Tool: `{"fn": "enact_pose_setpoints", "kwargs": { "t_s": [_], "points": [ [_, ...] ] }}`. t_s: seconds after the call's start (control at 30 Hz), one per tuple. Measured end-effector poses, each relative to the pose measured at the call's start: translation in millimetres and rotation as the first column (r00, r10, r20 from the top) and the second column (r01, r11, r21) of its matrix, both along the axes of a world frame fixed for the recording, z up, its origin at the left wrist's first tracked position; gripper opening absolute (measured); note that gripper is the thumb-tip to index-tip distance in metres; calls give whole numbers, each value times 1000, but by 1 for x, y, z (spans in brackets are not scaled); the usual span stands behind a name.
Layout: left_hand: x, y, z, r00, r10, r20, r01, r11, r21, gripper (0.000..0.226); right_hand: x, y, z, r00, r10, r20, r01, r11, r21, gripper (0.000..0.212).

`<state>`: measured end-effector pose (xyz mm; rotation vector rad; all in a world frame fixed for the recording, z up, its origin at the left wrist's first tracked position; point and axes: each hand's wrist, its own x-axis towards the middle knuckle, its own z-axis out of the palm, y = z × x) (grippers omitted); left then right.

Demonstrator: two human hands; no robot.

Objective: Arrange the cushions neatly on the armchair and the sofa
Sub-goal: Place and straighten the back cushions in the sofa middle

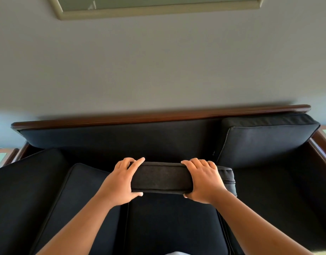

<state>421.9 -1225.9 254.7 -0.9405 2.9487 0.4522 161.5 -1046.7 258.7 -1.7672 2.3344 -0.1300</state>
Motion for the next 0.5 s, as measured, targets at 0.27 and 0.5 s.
{"fn": "enact_pose_setpoints", "kwargs": {
  "t_s": [0.27,0.5],
  "points": [
    [2,-8,47,999,-49,5,49,998,-36,98,20,0,20,992,-106,64,109,994,-32,93],
    [-27,1,118,971,-205,-123,193,976,-97,94,-1,16,33,903,-228,363,198,973,119,106]
  ]
}}
